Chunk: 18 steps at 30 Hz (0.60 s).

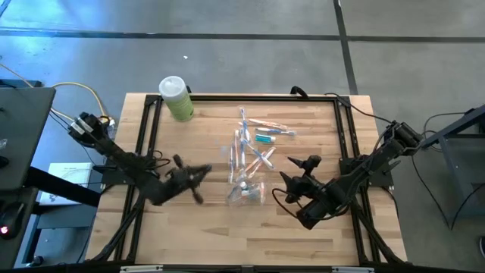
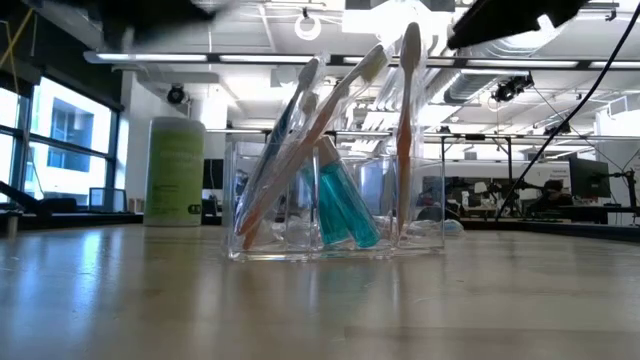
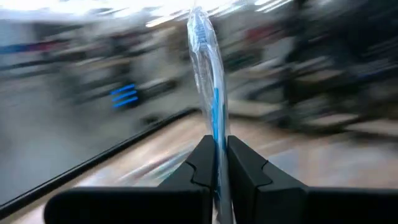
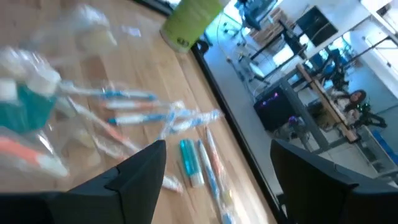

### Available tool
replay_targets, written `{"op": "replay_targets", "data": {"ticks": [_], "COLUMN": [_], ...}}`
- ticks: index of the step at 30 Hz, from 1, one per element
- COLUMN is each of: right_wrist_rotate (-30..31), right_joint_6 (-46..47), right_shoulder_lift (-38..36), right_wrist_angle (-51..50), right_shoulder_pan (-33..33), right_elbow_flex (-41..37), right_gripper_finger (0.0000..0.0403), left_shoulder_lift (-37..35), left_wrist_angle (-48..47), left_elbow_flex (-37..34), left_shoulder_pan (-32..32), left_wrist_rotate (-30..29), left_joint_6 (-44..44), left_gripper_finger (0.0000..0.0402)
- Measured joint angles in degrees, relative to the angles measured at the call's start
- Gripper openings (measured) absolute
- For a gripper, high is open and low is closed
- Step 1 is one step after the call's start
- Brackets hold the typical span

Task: Pick & Place toothbrushing station
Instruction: Put the blue toothbrush into the transparent organizer

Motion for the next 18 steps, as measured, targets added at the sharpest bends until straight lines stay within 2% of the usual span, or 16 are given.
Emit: {"op": "replay_targets", "data": {"ticks": [3,5,9,11,14,16,18], "right_wrist_rotate": [-1.29,-4.79,-14.82,-19.47,-26.31,-29.25,-29.50], "right_joint_6": [-6.34,-11.12,-26.78,-34.68,-42.77,-45.95,-46.79], "right_shoulder_lift": [0.00,-0.02,-0.02,-0.02,-0.02,-0.02,-0.02], "right_wrist_angle": [8.95,15.53,32.11,41.25,50.77,53.94,56.19], "right_shoulder_pan": [0.00,0.00,0.02,0.02,-0.33,-0.85,-1.63], "right_elbow_flex": [0.00,0.00,0.00,0.00,0.04,0.04,0.04], "right_gripper_finger": [0.0282,0.0282,0.0282,0.0282,0.0281,0.0282,0.0282], "left_shoulder_lift": [0.50,0.98,2.67,3.70,5.57,6.99,8.10], "left_wrist_angle": [6.41,7.31,7.43,7.47,10.09,12.48,13.55], "left_elbow_flex": [0.05,0.05,0.05,0.05,0.05,0.45,1.36], "left_shoulder_pan": [-0.01,1.04,4.70,6.62,9.19,10.03,10.27], "left_wrist_rotate": [14.31,16.89,19.07,24.68,36.14,39.44,39.62], "left_joint_6": [2.95,2.82,0.29,-1.46,-3.54,-3.87,-2.47], "left_gripper_finger": [0.0014,0.0014,0.0014,0.0014,0.0014,0.0014,0.0014]}}
